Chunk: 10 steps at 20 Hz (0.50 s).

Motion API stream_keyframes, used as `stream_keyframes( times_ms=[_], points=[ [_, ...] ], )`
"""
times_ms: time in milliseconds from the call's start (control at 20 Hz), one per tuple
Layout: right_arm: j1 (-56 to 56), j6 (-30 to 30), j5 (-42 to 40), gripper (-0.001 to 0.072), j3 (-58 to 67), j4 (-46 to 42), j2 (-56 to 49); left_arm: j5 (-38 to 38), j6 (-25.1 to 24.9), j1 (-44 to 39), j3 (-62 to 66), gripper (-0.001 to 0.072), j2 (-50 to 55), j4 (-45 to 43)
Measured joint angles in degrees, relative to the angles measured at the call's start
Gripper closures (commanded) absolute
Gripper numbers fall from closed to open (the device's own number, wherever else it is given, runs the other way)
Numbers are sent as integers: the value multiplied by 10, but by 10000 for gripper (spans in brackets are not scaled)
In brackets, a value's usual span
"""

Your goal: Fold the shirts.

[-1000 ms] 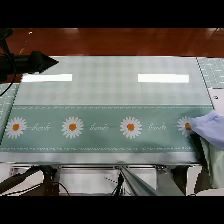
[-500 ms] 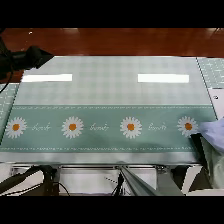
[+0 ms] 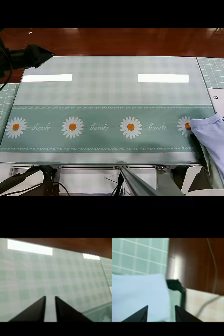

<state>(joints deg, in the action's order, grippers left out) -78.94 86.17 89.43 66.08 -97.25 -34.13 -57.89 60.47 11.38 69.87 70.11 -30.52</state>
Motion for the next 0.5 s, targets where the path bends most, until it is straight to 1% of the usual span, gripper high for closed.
stream_keyframes(
  times_ms=[50,200,300,350,450,500],
  points=[
    [0,-7,-30,274,0,71,0,-22,0,0,8,95,0,3],
    [20,-69,-119,274,-1,316,-9,-88,1,-5,38,117,-1,11],
    [60,-106,-143,274,-2,438,-23,-122,11,-24,59,117,-1,-19],
    [92,-119,-146,274,-2,476,-33,-139,25,-43,70,117,-2,-56],
    [175,-137,-139,265,-2,495,-54,-162,66,-97,89,116,-3,-174],
    [228,-143,-134,211,-2,481,-65,-175,90,-130,96,82,-3,-246]
  ],
)
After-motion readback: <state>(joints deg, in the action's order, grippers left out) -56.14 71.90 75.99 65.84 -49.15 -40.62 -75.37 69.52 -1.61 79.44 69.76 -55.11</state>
